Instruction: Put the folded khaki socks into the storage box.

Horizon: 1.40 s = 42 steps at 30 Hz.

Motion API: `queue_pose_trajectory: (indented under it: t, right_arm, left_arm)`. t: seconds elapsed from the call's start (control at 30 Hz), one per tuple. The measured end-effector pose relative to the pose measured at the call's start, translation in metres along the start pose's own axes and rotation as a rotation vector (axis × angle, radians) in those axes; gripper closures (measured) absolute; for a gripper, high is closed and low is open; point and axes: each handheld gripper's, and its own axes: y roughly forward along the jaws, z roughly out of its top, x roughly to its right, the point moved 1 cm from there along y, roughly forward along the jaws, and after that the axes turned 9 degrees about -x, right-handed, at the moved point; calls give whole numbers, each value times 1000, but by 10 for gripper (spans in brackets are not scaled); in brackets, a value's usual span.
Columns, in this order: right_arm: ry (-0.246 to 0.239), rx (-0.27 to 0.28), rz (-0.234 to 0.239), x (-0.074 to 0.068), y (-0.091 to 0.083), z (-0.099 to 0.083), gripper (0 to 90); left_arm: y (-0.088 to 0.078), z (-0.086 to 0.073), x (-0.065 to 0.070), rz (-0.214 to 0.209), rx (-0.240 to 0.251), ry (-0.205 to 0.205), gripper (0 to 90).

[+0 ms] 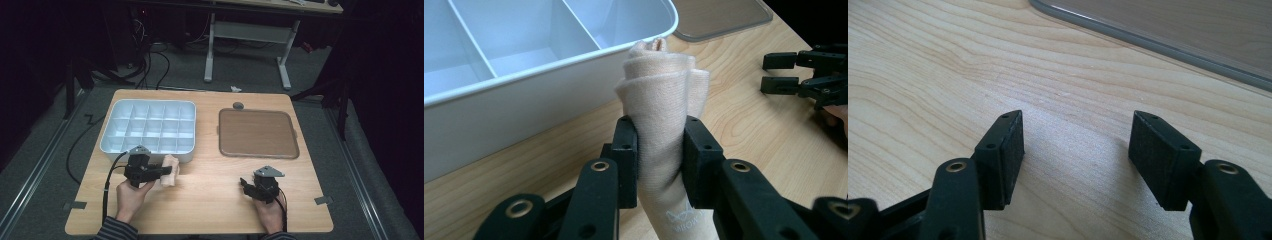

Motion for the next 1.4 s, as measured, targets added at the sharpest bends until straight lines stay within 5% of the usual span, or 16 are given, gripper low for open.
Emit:
queue_pose_trajectory:
  t: [1.4]
  right_arm:
    - [-1, 1, 1, 0, 0, 0, 389]
  left_arm:
    - [-19, 0, -16, 23, 11, -32, 715]
